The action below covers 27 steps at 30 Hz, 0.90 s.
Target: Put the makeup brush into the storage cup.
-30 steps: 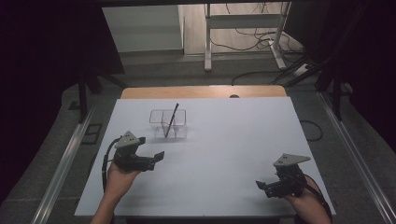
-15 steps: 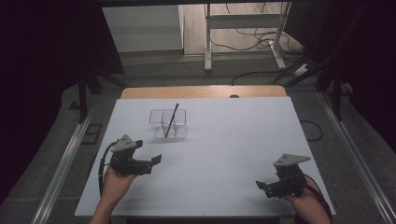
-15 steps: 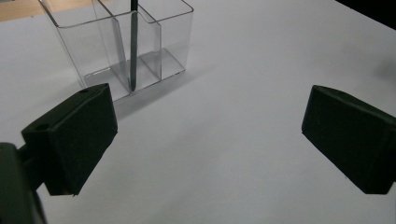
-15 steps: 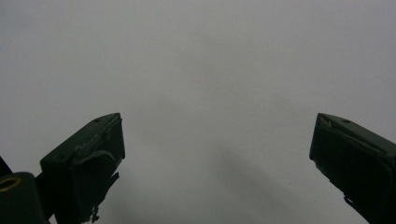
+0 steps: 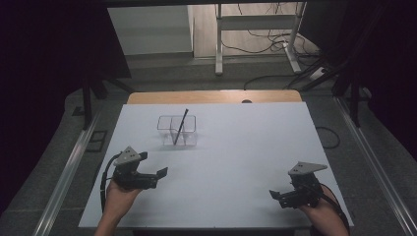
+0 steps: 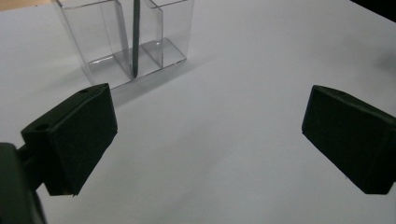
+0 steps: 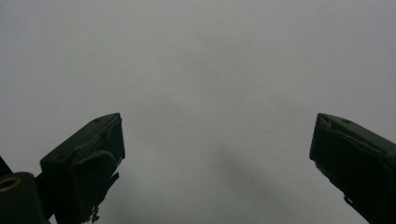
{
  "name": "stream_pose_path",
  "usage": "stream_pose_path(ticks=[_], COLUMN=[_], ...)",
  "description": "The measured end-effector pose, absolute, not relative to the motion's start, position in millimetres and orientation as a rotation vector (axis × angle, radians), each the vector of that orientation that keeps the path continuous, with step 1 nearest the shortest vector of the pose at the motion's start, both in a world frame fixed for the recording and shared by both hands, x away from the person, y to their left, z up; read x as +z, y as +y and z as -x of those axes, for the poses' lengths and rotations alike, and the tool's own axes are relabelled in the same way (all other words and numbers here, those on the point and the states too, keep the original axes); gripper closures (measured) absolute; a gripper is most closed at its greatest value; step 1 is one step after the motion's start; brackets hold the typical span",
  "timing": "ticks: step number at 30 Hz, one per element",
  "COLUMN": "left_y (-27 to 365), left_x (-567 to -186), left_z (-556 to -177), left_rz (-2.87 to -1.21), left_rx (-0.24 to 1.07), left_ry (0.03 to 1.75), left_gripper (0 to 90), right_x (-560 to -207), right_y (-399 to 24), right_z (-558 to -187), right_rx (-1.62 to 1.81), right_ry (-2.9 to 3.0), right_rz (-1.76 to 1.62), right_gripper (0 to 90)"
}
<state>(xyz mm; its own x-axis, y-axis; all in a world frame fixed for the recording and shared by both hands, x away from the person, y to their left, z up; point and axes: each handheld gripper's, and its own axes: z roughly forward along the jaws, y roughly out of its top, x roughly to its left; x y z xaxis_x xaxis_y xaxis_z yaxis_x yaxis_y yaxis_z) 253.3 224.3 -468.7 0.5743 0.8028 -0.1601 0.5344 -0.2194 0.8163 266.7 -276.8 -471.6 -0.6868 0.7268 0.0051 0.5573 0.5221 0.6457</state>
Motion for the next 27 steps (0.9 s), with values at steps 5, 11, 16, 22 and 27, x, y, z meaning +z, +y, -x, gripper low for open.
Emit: stream_pose_path(ticks=[5, 11, 16, 22, 27], left_y=[231.1, 232.9, 235.4, 239.7, 241.3], left_x=[-469.2, -470.0, -470.2, -470.5, -470.1], left_z=[-249.0, -244.8, -239.3, -234.4, -230.9], left_rz=[-1.882, -1.881, -1.877, -1.871, -1.866], left_rx=[0.375, 0.374, 0.376, 0.379, 0.381], left_ry=[1.095, 1.098, 1.103, 1.111, 1.115], left_gripper=[4.1, 4.2, 4.1, 4.2, 4.1], right_x=[-471.7, -471.8, -471.7, -471.7, -471.7], right_y=[-276.0, -276.3, -276.5, -276.1, -276.2], right_z=[-266.7, -266.9, -266.9, -266.8, -266.8], right_rx=[0.916, 0.916, 0.918, 0.916, 0.916], right_ry=[2.5, 2.499, 2.497, 2.498, 2.497], right_rz=[-1.078, -1.078, -1.079, -1.078, -1.08], right_gripper=[3.4, 3.4, 3.4, 3.4, 3.4])
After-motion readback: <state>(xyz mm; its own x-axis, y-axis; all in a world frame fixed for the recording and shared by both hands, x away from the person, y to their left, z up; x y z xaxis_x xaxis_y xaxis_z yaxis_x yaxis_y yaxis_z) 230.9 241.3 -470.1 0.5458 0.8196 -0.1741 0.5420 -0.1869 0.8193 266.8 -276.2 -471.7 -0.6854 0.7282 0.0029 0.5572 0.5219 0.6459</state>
